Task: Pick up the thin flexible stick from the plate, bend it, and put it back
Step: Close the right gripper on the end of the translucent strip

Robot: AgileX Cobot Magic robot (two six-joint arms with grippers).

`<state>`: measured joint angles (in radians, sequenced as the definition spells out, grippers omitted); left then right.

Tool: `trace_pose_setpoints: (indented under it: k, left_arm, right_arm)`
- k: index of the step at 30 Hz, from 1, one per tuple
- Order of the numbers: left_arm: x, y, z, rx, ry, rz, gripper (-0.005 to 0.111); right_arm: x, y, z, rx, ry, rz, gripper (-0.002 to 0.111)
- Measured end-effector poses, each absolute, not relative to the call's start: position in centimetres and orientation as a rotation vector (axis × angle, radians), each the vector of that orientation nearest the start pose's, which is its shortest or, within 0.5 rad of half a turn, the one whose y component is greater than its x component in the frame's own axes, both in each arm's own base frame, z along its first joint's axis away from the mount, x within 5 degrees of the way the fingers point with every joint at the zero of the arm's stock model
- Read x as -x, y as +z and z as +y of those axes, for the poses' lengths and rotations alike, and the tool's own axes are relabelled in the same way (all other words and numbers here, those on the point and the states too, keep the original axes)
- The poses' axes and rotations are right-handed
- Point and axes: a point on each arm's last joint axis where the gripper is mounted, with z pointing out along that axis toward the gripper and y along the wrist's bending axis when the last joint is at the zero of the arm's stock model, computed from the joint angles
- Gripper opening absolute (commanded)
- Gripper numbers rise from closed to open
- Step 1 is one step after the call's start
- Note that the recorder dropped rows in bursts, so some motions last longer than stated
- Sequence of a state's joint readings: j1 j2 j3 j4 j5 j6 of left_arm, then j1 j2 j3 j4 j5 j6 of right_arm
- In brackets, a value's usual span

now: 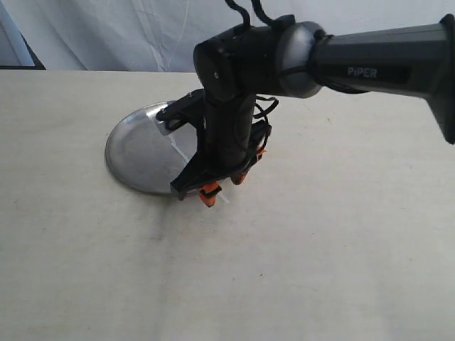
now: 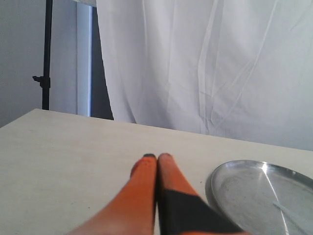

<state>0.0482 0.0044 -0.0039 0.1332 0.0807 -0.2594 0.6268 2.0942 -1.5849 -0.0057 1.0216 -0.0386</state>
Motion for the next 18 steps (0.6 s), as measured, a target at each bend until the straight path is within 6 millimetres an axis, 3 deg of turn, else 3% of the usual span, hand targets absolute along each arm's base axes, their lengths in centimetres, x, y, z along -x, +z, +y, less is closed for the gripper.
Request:
trace_pose_setpoints:
  k: [6,14,16,18]
  left_arm:
    - [-5.7,20.7,0.4,0.145,-0.053,1.558,0.000]
    - [-5.7,20.7,0.4,0.145,-0.053,1.558,0.000]
    - [-5.7,20.7,0.4,0.145,-0.053,1.558,0.000]
    - [-5.7,20.7,0.4,0.145,-0.053,1.558,0.000]
  right_arm:
    - [-34.7,16.2,25.1,0.982,0.043,2.851,0.059]
    - [-35.1,14.1,25.3,0.994,0.015,2.859,0.049]
    - [-35.3,13.6,25.4,0.991,0.016,2.858,0.040]
    - [-35.4,13.4,25.4,0.990,0.018,2.848,0.020]
